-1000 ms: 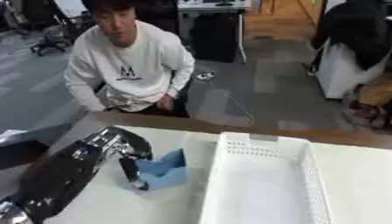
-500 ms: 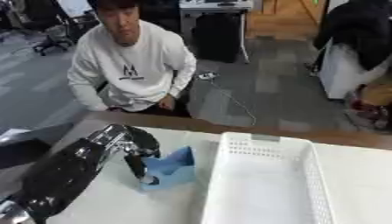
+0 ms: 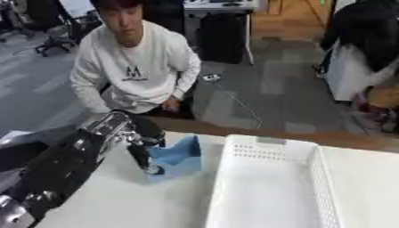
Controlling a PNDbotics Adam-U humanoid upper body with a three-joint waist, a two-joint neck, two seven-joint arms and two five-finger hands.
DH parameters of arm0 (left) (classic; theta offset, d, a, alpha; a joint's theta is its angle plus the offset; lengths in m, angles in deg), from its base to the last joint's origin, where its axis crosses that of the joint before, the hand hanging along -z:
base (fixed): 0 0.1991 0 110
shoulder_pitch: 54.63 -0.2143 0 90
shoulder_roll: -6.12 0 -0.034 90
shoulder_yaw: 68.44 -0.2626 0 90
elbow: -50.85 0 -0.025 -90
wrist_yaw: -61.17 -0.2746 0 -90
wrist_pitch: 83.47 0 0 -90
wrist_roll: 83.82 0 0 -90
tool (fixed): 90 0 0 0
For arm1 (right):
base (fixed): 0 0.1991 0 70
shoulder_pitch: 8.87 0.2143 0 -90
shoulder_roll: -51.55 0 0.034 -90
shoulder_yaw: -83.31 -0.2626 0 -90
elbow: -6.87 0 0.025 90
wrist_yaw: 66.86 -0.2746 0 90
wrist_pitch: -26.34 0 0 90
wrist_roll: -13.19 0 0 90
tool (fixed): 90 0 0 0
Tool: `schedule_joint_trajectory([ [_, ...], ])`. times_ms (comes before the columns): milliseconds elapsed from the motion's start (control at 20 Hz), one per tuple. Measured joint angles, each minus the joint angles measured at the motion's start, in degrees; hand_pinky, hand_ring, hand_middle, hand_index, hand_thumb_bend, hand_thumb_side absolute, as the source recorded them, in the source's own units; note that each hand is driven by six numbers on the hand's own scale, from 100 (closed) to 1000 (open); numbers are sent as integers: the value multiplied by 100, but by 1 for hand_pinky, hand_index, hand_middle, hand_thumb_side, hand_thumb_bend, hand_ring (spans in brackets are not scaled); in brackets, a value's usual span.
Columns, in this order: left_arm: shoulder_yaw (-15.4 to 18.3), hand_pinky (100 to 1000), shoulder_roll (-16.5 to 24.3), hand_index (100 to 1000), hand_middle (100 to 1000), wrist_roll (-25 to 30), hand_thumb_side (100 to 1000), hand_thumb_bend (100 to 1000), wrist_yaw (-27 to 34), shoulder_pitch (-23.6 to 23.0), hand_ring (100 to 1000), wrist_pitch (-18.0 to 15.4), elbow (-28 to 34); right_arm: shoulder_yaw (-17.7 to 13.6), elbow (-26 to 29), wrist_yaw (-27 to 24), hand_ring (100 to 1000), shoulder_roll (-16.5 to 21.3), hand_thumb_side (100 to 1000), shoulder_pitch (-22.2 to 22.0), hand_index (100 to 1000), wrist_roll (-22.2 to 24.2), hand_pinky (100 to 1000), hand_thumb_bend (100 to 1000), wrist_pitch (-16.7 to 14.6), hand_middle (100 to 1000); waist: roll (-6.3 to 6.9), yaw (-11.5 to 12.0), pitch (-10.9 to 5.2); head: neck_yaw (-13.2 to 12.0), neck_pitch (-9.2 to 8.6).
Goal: Pick up objects on the table and place them in the box.
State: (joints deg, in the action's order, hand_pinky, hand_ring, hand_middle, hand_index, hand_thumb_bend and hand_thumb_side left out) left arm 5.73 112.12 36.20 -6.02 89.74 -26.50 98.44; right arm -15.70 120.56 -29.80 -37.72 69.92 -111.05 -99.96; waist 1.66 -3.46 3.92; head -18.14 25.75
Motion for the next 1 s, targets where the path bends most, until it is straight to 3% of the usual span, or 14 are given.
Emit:
schedule_joint_trajectory([
  [550,-62,100,79,368,100,67,864,158,626,176,100,67,311,0,0,-2,290,1,675,-2,361,0,100,100,0,225,4,-19,-21,-49,0],
  [700,-183,100,12,369,100,-183,877,160,689,282,100,-183,508,0,0,-9,290,21,675,-1,361,0,100,100,0,226,7,-30,-22,-55,0],
  [1000,-686,100,-243,372,100,-1037,899,163,498,500,100,-1037,1136,1,0,-71,291,76,674,17,361,0,100,100,0,228,41,-113,-37,-117,0],
])
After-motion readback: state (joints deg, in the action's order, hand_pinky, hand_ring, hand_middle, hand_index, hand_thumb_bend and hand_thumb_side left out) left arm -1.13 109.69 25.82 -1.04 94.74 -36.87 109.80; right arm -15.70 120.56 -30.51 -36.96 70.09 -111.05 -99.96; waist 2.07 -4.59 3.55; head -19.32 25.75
